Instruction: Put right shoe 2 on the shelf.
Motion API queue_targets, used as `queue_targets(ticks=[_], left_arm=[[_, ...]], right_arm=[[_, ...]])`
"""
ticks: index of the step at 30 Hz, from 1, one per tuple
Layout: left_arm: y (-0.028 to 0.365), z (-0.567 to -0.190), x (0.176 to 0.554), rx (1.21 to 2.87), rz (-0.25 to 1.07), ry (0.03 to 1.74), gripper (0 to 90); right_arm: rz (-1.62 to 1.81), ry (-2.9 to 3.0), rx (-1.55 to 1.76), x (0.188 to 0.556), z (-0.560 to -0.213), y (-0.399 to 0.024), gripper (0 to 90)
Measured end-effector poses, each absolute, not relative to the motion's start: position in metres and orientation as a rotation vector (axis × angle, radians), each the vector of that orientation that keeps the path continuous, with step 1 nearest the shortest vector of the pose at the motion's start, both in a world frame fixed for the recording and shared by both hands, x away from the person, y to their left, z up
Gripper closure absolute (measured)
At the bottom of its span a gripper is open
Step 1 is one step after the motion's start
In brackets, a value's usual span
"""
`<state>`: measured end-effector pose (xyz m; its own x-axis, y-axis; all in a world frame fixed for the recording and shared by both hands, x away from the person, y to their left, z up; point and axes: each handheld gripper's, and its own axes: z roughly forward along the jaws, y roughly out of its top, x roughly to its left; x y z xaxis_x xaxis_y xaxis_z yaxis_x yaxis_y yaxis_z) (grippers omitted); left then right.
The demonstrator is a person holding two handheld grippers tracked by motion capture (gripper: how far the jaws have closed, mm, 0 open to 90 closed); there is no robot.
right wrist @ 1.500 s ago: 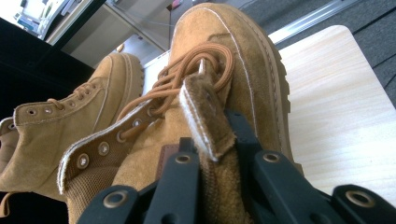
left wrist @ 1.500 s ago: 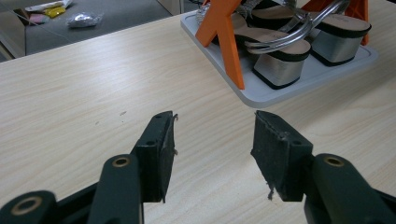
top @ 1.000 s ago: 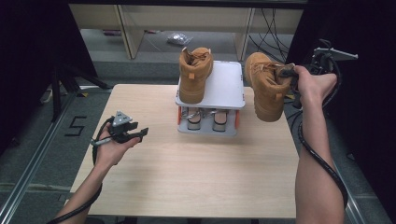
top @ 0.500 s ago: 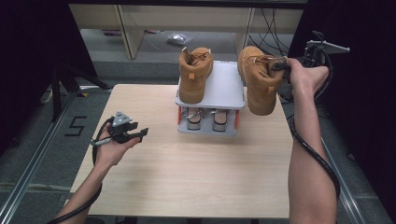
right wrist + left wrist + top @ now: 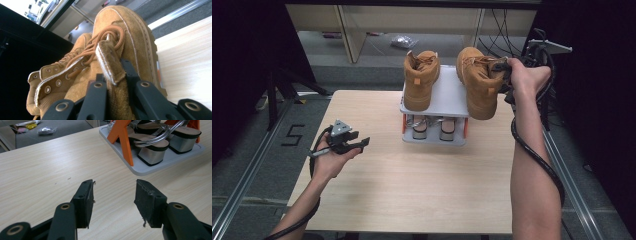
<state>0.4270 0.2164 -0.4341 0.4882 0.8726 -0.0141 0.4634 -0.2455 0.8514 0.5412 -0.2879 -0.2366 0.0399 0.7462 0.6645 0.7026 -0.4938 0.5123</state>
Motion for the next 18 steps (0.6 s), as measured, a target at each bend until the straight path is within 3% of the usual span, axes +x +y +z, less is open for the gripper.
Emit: queue_targets(ticks=[18], left_arm=[[0.22, -0.438, 0.426, 1.875, 0.599, 1.128, 48.3]], right_arm=[[1.515, 1.551, 2.268, 0.56, -0.242, -0.258, 84.0]])
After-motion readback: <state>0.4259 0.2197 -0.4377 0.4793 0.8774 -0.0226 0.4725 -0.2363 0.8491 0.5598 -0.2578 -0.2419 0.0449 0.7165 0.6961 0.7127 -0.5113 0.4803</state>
